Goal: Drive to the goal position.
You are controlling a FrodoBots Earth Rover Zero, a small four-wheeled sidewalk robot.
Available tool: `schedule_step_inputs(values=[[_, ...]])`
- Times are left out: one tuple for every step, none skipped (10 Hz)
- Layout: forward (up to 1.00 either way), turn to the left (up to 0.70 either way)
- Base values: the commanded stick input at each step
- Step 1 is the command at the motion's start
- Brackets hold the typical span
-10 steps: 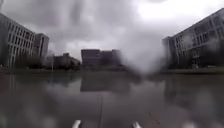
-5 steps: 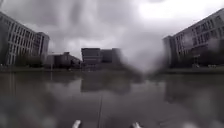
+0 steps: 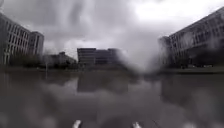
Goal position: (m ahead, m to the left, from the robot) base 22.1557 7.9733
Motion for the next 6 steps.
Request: schedule_step_inputs(values=[[0.70,0.00],[0.70,0.00],[0.70,0.00],[0.70,0.00],[0.70,0.00],[0.70,0.00]])
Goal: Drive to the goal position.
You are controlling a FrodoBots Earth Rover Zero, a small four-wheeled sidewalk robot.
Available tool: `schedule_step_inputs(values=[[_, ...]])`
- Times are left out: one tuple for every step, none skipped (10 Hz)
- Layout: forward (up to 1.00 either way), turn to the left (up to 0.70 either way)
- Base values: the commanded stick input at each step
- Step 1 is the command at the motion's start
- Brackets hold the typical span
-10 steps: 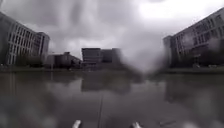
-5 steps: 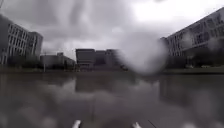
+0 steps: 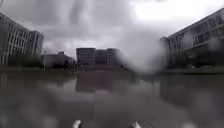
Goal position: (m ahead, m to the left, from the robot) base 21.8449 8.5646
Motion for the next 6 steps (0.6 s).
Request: schedule_step_inputs(values=[[0.70,0.00],[0.70,0.00],[0.70,0.00],[0.70,0.00],[0.70,0.06],[0.70,0.30]])
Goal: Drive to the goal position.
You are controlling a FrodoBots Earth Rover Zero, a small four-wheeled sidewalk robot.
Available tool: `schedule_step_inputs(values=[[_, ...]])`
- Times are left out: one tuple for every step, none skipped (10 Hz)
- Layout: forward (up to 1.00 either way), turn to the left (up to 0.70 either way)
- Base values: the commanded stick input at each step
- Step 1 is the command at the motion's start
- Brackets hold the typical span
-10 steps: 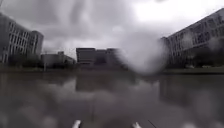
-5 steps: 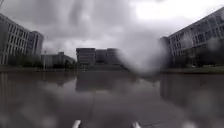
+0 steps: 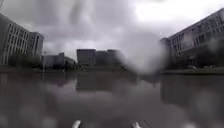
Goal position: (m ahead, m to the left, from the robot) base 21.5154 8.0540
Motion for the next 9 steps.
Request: schedule_step_inputs(values=[[0.70,0.22],[0.70,0.05],[0.70,0.00],[0.70,0.00],[0.70,0.00],[0.70,0.00],[0.70,0.00],[0.70,0.00],[0.70,0.00]])
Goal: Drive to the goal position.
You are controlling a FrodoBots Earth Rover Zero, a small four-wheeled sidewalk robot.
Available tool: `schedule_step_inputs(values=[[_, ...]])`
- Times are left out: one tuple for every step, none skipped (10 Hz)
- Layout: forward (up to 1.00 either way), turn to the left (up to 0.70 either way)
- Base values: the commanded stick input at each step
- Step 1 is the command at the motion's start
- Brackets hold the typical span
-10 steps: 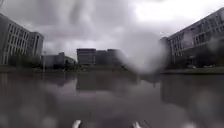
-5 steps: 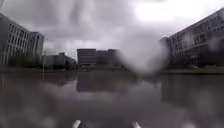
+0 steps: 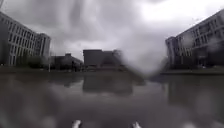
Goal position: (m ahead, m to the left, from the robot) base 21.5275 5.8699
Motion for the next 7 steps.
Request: schedule_step_inputs(values=[[0.70,0.00],[0.70,0.00],[0.70,0.00],[0.70,0.00],[0.70,0.00],[0.70,0.00],[0.70,0.00]])
